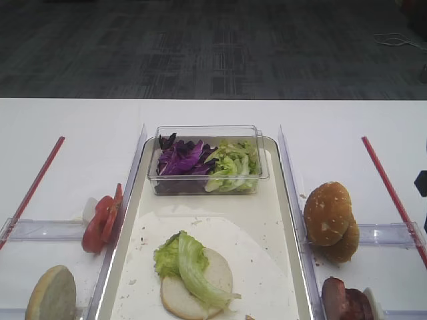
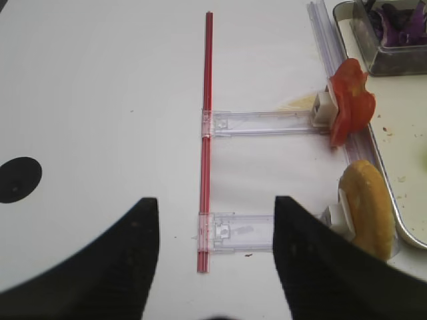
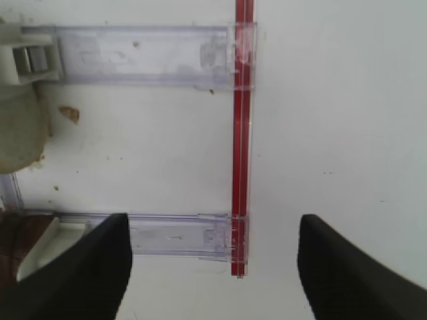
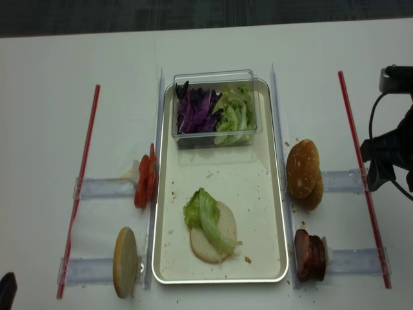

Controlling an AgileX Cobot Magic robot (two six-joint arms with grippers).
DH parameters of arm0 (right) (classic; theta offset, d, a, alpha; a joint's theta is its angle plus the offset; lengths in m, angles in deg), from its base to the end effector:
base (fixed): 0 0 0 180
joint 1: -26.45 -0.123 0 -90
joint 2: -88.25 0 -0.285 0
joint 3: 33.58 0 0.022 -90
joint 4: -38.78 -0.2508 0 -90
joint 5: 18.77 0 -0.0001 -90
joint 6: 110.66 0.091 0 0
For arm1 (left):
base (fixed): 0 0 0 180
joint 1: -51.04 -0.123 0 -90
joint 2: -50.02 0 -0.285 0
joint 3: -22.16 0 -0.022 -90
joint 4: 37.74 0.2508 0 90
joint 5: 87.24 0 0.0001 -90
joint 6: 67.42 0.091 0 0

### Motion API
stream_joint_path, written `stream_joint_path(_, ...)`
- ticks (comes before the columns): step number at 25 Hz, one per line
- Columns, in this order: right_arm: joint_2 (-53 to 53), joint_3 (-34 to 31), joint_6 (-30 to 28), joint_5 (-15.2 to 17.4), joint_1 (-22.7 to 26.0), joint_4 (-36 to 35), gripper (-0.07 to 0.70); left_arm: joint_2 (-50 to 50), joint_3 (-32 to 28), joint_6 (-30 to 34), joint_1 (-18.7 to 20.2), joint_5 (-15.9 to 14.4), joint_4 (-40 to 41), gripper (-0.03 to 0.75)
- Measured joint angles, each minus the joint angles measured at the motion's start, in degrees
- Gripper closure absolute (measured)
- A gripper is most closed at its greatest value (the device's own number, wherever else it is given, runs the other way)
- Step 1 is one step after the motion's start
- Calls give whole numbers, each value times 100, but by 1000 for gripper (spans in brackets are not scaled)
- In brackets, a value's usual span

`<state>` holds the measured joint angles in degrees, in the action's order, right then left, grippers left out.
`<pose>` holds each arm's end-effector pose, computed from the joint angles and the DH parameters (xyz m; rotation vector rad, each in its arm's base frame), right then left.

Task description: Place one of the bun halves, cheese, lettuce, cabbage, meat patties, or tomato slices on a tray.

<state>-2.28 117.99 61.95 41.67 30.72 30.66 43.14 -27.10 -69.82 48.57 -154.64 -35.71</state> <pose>0.2341 -0.0063 0.2155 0.0232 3.1128 0.1900 -0.0113 0.0025 0.2648 -0.0958 2.1538 0.0439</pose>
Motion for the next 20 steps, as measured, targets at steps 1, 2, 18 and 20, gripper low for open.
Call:
stream_joint_path(1,105,-121,0,-46,0,0,108,0,0,0,0,0,0,323)
stream_joint_path(2,216,-267,0,-66,0,0,108,0,0,0,0,0,0,323)
stream_joint_path(18,1864,-1757,-22,-418,0,0,109,0,0,0,0,0,0,324)
stream_joint_path(20,2071,-1906,-22,-418,0,0,111,0,0,0,0,0,0,323)
